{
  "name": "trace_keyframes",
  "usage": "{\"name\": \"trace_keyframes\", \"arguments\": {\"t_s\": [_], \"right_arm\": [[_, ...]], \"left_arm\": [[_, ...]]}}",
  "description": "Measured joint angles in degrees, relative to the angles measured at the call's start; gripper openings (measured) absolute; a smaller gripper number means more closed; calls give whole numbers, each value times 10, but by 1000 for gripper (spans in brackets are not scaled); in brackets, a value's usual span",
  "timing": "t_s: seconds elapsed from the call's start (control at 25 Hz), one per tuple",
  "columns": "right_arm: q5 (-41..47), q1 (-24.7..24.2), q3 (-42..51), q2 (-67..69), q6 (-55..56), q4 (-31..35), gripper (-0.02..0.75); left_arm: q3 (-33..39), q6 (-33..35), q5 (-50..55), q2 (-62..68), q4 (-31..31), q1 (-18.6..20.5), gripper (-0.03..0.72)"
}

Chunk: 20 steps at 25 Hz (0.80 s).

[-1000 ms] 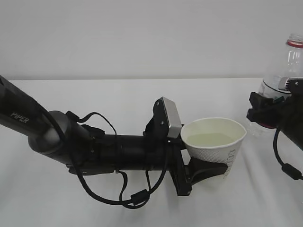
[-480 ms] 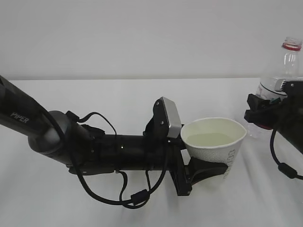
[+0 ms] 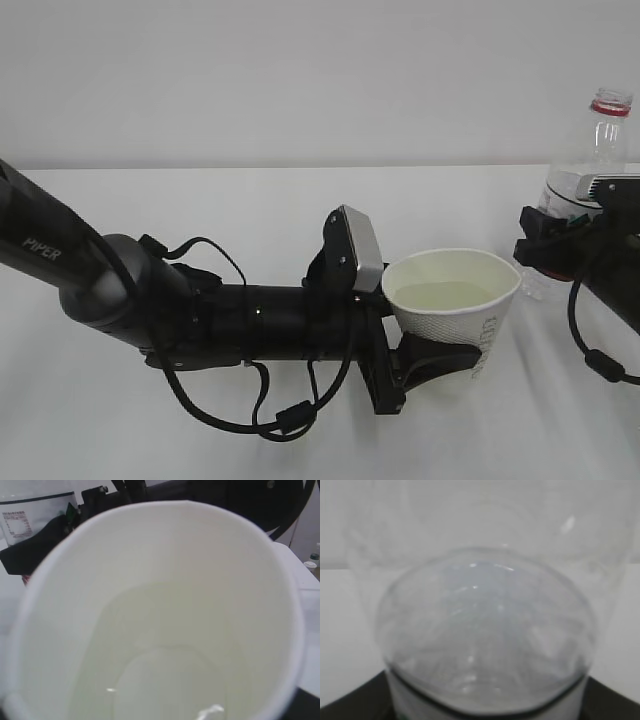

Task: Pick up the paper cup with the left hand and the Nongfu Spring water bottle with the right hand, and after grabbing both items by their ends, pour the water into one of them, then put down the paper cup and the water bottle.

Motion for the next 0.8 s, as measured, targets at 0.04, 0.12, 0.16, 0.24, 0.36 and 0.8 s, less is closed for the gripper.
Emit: {"name": "trace_keyframes", "arguments": {"t_s": [0.04,0.12,0.16,0.24,0.36,0.8], "right_arm": [[0,0,0,0,0,0,429],[0,0,0,0,0,0,433],[0,0,0,0,0,0,435],[0,0,0,0,0,0,440],[0,0,0,0,0,-1,454],[0,0,0,0,-2,-2,496]], "left_arm": [[0,0,0,0,0,0,491],[0,0,0,0,0,0,491],[0,0,0,0,0,0,491],[0,0,0,0,0,0,491],[0,0,0,0,0,0,491],[0,0,-1,0,0,0,491]]}}
